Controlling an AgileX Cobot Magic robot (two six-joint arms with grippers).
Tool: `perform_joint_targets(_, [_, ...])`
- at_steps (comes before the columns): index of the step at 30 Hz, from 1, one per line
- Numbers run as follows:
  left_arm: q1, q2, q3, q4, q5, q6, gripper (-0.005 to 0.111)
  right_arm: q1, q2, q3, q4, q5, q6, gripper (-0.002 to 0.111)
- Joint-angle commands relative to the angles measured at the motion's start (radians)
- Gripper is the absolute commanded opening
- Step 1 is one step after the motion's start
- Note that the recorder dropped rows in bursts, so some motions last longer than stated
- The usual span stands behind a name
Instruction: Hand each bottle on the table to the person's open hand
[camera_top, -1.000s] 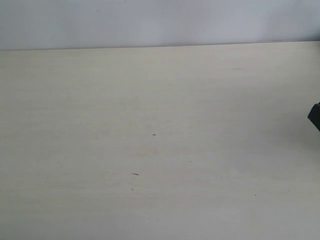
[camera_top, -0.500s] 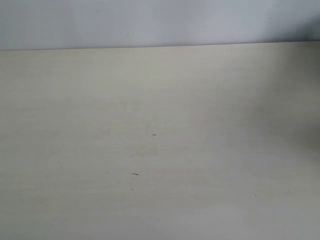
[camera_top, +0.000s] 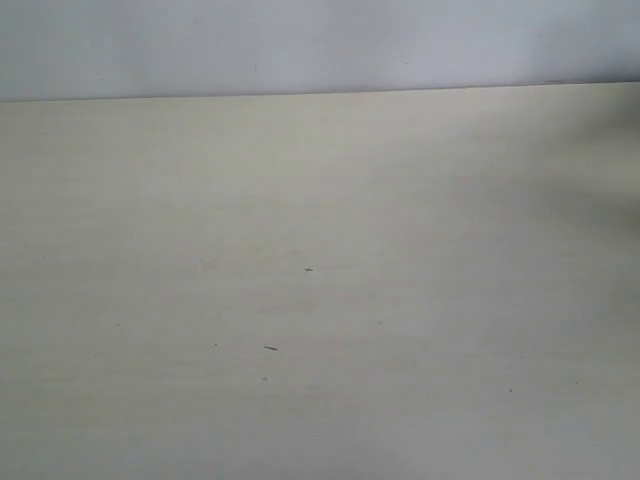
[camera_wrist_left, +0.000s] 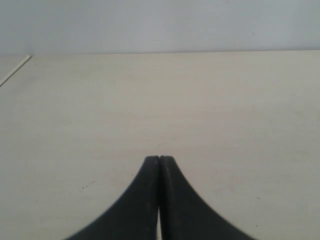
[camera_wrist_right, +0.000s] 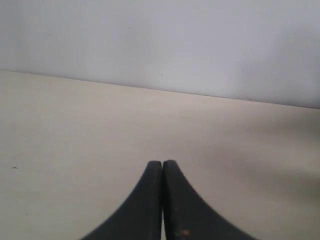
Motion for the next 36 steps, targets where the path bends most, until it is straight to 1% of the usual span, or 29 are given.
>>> perform_joint_targets(1, [0.002, -0.005, 0.003, 0.007, -0.013, 0.003, 0.000, -0.020, -0.006, 0.005, -0.005, 0.005, -0.009, 0.000])
perform_joint_targets(36, [0.002, -0.005, 0.003, 0.007, -0.013, 0.003, 0.000, -0.030, -0.006, 0.005, -0.005, 0.005, -0.007, 0.000])
